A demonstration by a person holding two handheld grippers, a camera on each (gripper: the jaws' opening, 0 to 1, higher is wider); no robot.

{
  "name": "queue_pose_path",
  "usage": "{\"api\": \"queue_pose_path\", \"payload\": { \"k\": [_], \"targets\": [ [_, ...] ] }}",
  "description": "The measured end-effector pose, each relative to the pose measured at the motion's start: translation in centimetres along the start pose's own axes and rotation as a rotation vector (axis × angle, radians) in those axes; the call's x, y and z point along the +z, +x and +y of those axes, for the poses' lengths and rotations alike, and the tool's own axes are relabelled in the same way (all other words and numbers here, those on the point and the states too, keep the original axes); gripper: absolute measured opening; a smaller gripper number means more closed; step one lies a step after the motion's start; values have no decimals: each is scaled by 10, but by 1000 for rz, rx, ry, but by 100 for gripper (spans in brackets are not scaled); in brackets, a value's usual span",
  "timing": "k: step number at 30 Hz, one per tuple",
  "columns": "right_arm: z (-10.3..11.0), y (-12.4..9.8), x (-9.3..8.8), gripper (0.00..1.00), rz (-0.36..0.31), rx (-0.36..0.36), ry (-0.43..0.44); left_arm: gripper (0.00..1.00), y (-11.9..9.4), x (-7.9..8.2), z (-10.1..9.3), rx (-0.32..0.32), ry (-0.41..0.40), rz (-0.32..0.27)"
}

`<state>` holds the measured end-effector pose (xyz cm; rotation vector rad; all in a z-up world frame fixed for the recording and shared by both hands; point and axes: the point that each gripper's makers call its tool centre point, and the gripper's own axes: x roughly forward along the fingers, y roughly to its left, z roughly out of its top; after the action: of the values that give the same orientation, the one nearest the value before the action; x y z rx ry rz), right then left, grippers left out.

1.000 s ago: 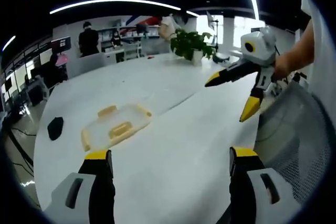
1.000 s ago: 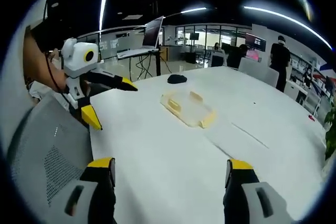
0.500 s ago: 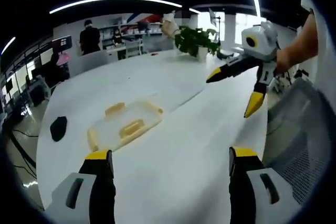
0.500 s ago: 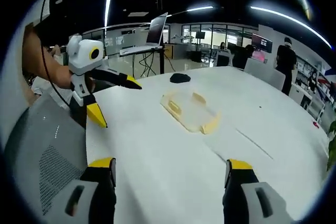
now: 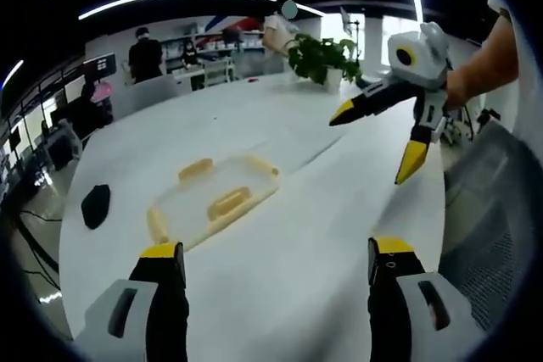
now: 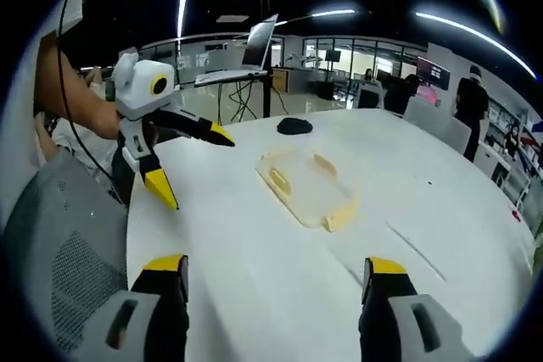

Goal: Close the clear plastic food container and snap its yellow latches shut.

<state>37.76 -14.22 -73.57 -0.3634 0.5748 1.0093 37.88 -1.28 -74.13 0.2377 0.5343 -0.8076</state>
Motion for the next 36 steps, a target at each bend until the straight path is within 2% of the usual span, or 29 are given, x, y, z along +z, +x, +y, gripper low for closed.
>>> {"api": "queue_pose_path", "payload": {
  "k": [7,14,36],
  "targets": [
    [-11,12,5,83,15,18,-30,86,4,0,12,-14,1,7],
    [-24,21,15,82,11,27,-60,85,7,-3,27,-24,35,32],
    [-47,47,27,79,59,87,-164,84,17,-2,61,-58,135,72]
  ]
}}
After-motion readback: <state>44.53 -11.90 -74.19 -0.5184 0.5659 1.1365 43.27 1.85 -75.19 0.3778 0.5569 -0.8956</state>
